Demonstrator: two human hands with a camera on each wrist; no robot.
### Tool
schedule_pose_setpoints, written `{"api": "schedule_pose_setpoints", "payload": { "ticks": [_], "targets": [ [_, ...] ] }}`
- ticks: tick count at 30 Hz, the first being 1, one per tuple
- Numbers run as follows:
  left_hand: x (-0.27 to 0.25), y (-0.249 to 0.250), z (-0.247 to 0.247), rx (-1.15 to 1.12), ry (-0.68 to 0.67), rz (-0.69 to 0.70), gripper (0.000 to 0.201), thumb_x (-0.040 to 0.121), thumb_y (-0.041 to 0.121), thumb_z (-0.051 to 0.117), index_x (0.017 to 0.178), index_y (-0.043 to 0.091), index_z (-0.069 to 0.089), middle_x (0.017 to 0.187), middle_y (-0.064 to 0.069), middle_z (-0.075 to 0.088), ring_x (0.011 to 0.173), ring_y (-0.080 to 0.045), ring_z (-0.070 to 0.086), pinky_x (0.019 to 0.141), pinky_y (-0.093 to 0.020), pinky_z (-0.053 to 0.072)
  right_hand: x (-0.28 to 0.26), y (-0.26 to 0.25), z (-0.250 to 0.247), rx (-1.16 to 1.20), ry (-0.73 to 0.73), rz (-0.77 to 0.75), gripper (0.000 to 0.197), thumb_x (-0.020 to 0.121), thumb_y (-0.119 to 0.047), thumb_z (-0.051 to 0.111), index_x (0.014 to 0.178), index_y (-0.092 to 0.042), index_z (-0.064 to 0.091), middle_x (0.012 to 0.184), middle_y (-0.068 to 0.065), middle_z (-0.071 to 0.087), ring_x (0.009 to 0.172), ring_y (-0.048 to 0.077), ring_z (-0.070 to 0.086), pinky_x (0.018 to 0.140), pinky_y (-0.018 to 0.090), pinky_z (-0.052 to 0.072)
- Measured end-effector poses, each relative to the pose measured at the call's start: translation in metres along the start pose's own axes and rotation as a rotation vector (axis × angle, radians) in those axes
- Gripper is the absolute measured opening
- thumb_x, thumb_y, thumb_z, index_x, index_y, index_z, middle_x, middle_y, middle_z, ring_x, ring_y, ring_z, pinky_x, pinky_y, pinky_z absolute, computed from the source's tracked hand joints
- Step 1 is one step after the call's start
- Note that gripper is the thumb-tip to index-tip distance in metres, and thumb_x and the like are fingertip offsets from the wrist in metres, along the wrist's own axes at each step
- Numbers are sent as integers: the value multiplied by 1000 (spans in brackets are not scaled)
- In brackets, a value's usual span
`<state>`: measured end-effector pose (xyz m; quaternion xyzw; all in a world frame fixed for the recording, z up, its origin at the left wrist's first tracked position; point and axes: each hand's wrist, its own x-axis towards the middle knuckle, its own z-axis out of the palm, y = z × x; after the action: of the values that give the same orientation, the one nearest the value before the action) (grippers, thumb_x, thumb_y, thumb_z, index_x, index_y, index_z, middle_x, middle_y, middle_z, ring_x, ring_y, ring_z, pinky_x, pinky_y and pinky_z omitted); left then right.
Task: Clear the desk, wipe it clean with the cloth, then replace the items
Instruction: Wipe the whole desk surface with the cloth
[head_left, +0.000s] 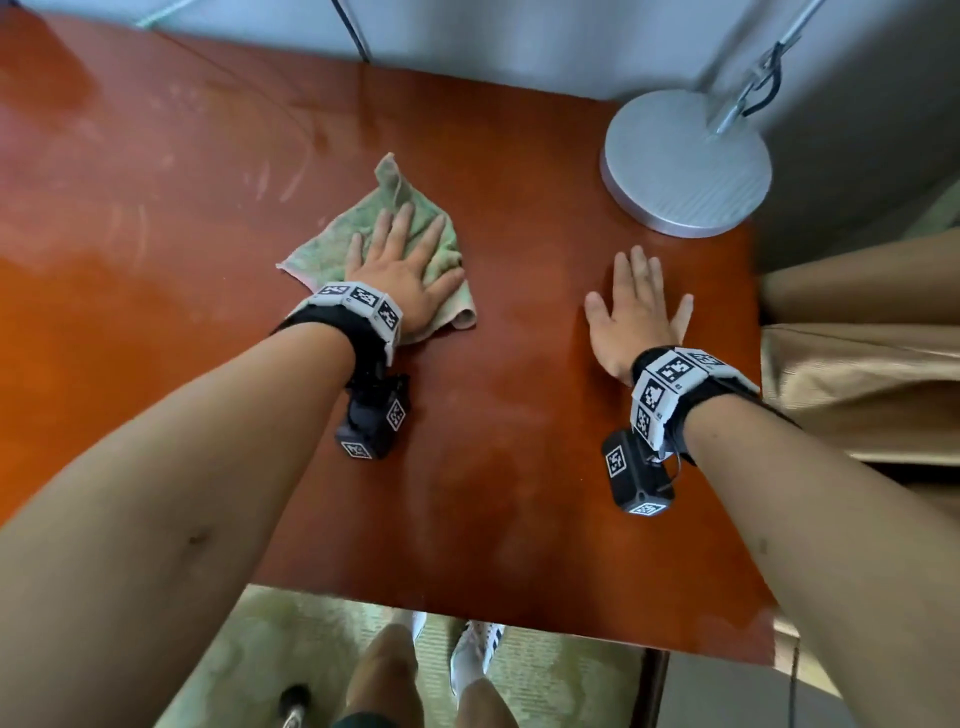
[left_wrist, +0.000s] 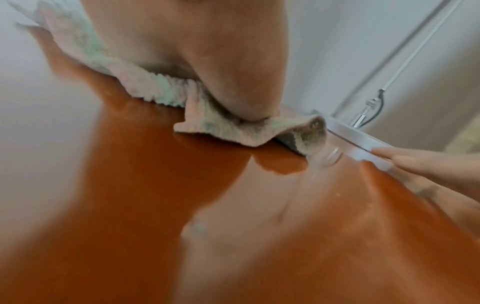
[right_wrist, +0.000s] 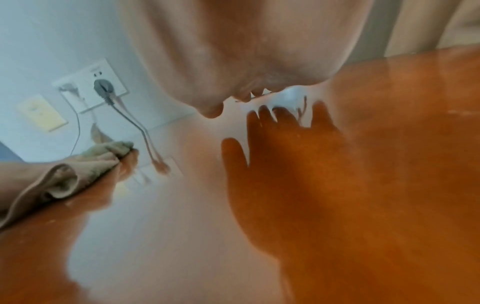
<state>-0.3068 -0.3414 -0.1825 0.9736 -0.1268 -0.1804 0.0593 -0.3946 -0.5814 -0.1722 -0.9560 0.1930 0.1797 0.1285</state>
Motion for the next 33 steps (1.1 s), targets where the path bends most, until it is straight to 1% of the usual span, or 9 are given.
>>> {"api": "schedule_pose_setpoints", "payload": {
  "ticks": [3, 5, 7, 14, 17, 21, 24, 29, 33],
  "targets": [
    [-4, -2, -2, -31, 1, -95, 70, 89, 70, 17, 149, 42, -5, 159, 4, -16, 146, -20, -15, 118, -48, -7, -12, 5, 1, 5, 4, -35, 60, 103, -40, 21, 155, -23, -5, 161, -8, -18, 147, 9, -18, 117, 50, -11],
    [-12, 14, 3, -51, 11, -144, 70, 91, 67, 16, 150, 39, -6, 159, 2, -18, 146, -22, -17, 117, -50, -8, -16, 9, 1, 8, 10, -59, 60, 104, -37, 22, 155, -23, -5, 161, -8, -18, 147, 9, -17, 117, 48, -11],
    [-22, 36, 11, -48, 16, -136, 69, 91, 66, 15, 150, 38, -7, 158, 0, -19, 145, -24, -19, 116, -52, -9, -20, 15, 3, 38, 13, -44, 59, 104, -34, 23, 155, -23, -4, 161, -8, -17, 147, 9, -17, 118, 47, -9],
    [-65, 132, 47, 57, -38, 209, 67, 92, 66, 9, 149, 38, -11, 158, 0, -21, 144, -25, -21, 114, -56, -10, -37, 34, 13, 47, 84, -7, 57, 103, -25, 24, 156, -20, 3, 163, -7, -9, 148, 11, -11, 120, 45, -3],
    [-75, 150, 58, 97, -22, 273, 66, 93, 63, 9, 150, 37, -8, 159, 0, -17, 145, -24, -19, 115, -55, -8, -46, 37, 21, -35, 151, -60, 59, 101, -21, 29, 156, -18, 7, 163, -5, -5, 149, 12, -9, 121, 46, 0],
    [-70, 133, 53, 90, -11, 322, 64, 93, 63, 12, 150, 39, -7, 159, 2, -15, 146, -20, -17, 117, -50, -7, -51, 35, 27, -52, 188, -103, 57, 102, -21, 27, 155, -18, 9, 163, -4, -2, 149, 13, -6, 121, 45, 0],
    [-63, 102, 45, 43, -3, 215, 65, 93, 65, 13, 150, 41, -6, 159, 4, -16, 146, -18, -16, 117, -48, -8, -52, 38, 29, -19, 158, -79, 56, 103, -27, 25, 155, -18, 7, 163, -5, -4, 149, 13, -7, 120, 44, 1],
    [-59, 33, 31, 20, 49, 1, 65, 92, 66, 17, 149, 43, -2, 160, 6, -12, 147, -17, -11, 118, -45, -5, -53, 50, 34, -72, 11, -75, 60, 102, -44, 11, 153, -24, -14, 159, -9, -24, 146, 9, -20, 120, 42, -9],
    [-68, 9, 28, -7, 52, -70, 65, 92, 66, 17, 149, 43, -4, 160, 5, -12, 146, -17, -13, 118, -45, -6, -52, 51, 35, -75, 6, -69, 60, 102, -45, 10, 152, -27, -15, 158, -10, -25, 145, 8, -22, 119, 42, -10]
  ]
}}
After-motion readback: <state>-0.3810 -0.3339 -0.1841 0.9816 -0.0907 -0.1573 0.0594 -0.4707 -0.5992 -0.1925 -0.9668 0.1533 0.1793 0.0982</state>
